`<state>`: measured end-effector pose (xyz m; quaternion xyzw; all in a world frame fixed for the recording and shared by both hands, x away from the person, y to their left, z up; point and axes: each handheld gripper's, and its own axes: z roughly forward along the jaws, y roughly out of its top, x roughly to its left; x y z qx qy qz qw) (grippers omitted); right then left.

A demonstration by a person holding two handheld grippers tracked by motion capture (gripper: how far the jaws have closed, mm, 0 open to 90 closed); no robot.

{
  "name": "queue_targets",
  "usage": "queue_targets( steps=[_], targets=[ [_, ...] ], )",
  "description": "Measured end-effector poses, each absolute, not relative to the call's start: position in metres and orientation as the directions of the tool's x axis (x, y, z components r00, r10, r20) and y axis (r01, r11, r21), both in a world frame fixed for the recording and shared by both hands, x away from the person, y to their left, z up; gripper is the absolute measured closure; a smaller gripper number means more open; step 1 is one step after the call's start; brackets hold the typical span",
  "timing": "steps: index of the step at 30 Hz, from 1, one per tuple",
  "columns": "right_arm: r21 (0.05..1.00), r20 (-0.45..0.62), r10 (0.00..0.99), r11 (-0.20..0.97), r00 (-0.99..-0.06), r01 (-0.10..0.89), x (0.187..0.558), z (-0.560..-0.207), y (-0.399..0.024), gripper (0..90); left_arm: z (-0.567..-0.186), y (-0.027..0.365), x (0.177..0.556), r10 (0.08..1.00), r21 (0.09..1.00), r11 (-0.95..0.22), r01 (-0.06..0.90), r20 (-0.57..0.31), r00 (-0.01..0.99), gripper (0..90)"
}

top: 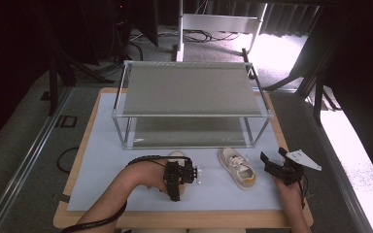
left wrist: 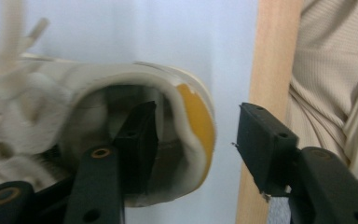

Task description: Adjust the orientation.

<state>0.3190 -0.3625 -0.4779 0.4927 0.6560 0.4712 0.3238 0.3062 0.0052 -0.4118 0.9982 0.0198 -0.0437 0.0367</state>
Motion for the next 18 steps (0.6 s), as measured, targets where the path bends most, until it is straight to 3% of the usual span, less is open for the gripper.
queue_targets(
  steps=[4, 5, 7, 13, 15, 18],
  targets=[
    [0.936, 0.060, 0.950, 0.053, -0.306, 0.348, 0.319, -0.478, -0.364, 17.7, -0.411, 0.007, 0.307, 0.039, 0.090, -0.995, 0.052, -0.137, 0.990, 31.3],
    [0.934, 0.068, 0.945, 0.052, -0.319, 0.354, 0.320, -0.478, -0.364, 17.9, -0.410, 0.007, 0.308, 0.055, 0.099, -0.993, 0.069, -0.137, 0.989, 31.3],
    [0.929, 0.085, 0.935, 0.050, -0.343, 0.366, 0.319, -0.477, -0.365, 18.0, -0.410, 0.009, 0.309, 0.059, 0.106, -0.992, 0.074, -0.144, 0.988, 19.0],
    [0.901, 0.068, 0.901, 0.129, -0.429, 0.414, 0.318, -0.473, -0.367, 17.8, -0.411, 0.008, 0.306, 0.056, 0.100, -0.992, 0.075, -0.178, 0.982, 2.4],
    [0.889, 0.056, 0.883, 0.169, -0.466, 0.426, 0.317, -0.469, -0.371, 12.5, -0.411, 0.008, 0.306, 0.059, 0.096, -0.992, 0.077, -0.180, 0.982, 2.4],
    [0.879, 0.067, 0.865, 0.184, -0.497, 0.440, 0.314, -0.464, -0.379, 12.4, -0.411, 0.008, 0.306, 0.055, 0.100, -0.992, 0.073, -0.173, 0.983, 2.5]
  ],
)
